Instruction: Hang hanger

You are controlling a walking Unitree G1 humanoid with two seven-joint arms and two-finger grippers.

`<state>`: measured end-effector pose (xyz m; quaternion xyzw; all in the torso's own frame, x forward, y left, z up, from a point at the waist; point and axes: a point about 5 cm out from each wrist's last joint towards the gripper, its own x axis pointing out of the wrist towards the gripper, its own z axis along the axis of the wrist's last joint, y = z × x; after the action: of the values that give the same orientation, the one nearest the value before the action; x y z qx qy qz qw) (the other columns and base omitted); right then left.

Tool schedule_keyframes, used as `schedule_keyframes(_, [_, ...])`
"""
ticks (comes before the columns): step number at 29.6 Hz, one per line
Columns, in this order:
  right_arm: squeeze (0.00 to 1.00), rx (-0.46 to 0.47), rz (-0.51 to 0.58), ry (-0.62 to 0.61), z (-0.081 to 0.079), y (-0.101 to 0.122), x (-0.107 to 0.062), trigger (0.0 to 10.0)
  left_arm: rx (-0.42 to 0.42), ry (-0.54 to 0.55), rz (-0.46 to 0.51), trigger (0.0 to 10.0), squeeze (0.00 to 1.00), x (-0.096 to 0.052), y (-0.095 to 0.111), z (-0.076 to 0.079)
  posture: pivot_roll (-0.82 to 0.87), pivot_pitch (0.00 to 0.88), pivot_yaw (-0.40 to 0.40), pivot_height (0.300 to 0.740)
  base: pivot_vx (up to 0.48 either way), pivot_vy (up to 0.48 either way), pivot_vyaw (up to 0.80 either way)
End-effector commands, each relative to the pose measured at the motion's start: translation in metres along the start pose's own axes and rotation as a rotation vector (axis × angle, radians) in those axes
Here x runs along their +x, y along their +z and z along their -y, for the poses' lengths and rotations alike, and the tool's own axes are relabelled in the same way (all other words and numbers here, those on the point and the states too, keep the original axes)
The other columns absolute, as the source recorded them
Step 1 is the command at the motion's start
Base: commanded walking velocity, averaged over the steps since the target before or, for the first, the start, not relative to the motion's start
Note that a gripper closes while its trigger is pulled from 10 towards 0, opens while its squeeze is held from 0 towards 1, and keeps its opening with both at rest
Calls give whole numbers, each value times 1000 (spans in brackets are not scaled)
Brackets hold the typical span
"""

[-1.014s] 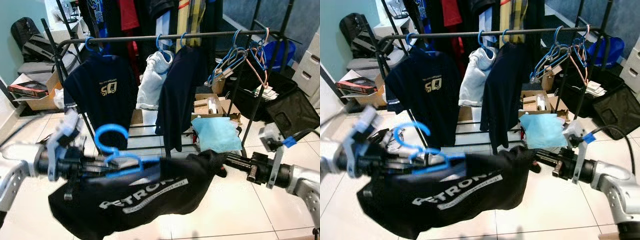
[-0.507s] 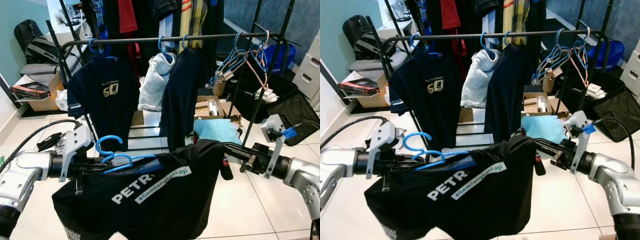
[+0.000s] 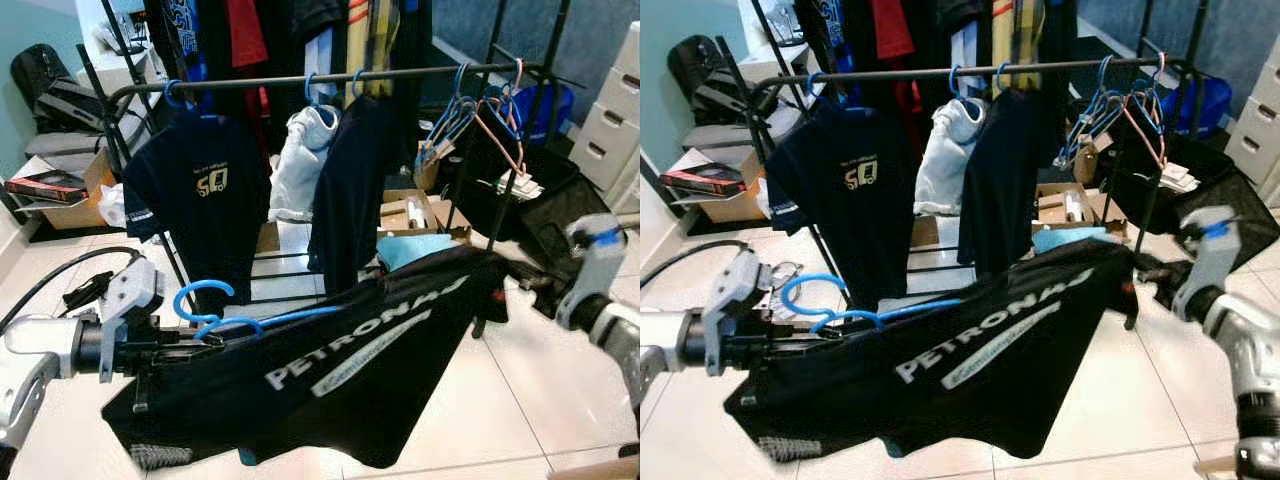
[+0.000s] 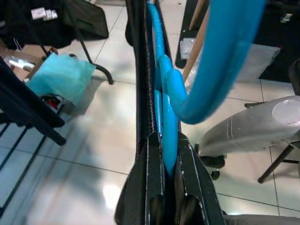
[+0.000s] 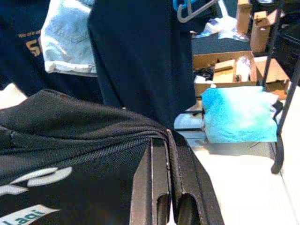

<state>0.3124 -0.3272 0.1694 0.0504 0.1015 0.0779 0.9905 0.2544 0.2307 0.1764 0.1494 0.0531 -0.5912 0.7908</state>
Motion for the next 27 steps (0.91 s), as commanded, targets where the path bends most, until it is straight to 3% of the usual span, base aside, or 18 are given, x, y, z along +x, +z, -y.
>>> schedule_keyframes(1, [0,59,28,-236,30,0,-14,0,-2,49,-74,10000,0,-15,-7,-4,-150,0,64,740,0,0,0])
schedule_keyframes(2, [0,71,15,-300,38,-4,-18,0,7,80,-78,10000,0,-15,-8,-8,-150,0,64,740,0,0,0])
schedule_keyframes(5, [0,59,-26,-325,42,-11,-21,0,18,117,-71,10000,0,-16,-8,-12,-151,0,63,740,0,0,0])
schedule_keyframes(9, [0,33,-98,-275,36,-23,-19,0,31,157,-45,10000,0,-14,-5,-17,-152,0,62,740,0,0,0])
schedule_keyframes(11, [0,21,-160,-201,25,-34,-14,0,45,206,0,10000,0,-12,0,-23,-154,0,61,740,0,0,0])
schedule_keyframes(13, [0,-6,-230,-17,-8,-53,0,0,69,302,174,10000,0,0,21,-36,-150,0,59,740,0,0,0])
schedule_keyframes(16, [0,-6,-230,-17,-8,-53,0,0,69,302,174,10000,0,0,21,-36,-150,0,59,740,0,0,0])
schedule_keyframes(17, [0,-15,-223,37,-19,-55,6,0,71,305,231,10000,0,5,28,-36,-149,0,58,740,0,0,0])
schedule_keyframes(18, [0,-15,-223,37,-19,-55,6,0,71,305,231,10000,0,5,28,-36,-149,0,58,740,0,0,0])
schedule_keyframes(19, [0,-43,-181,100,-29,-49,12,784,83,266,241,10000,0,12,31,-33,-149,0,59,740,0,0,0])
schedule_keyframes(20, [0,-43,-181,100,-29,-49,12,784,83,266,241,10000,0,12,31,-33,-149,0,59,740,0,0,0])
schedule_keyframes(21, [0,-22,-97,161,-36,-37,17,10000,93,211,229,10000,0,17,33,-28,-147,0,57,740,0,0,0])
schedule_keyframes(22, [0,-22,-97,161,-36,-37,17,10000,93,211,229,10000,0,17,33,-28,-147,0,57,740,0,0,0])
schedule_keyframes(23, [59,12,13,263,-45,-20,16,10000,102,160,203,10000,0,19,34,-24,-144,0,57,740,0,0,0])
schedule_keyframes(24, [59,12,13,263,-45,-20,16,10000,102,160,203,10000,0,19,34,-24,-144,0,57,740,0,0,0])
schedule_keyframes(25, [965,45,112,349,-50,-5,11,10000,114,122,174,10000,0,19,34,-23,-140,0,56,740,0,0,0])
schedule_keyframes(26, [965,45,112,349,-50,-5,11,10000,114,122,174,10000,0,19,34,-23,-140,0,56,740,0,0,0])
schedule_keyframes(27, [1000,76,186,434,-52,8,2,10000,123,96,148,10000,0,17,34,-22,-138,0,59,740,0,0,0])
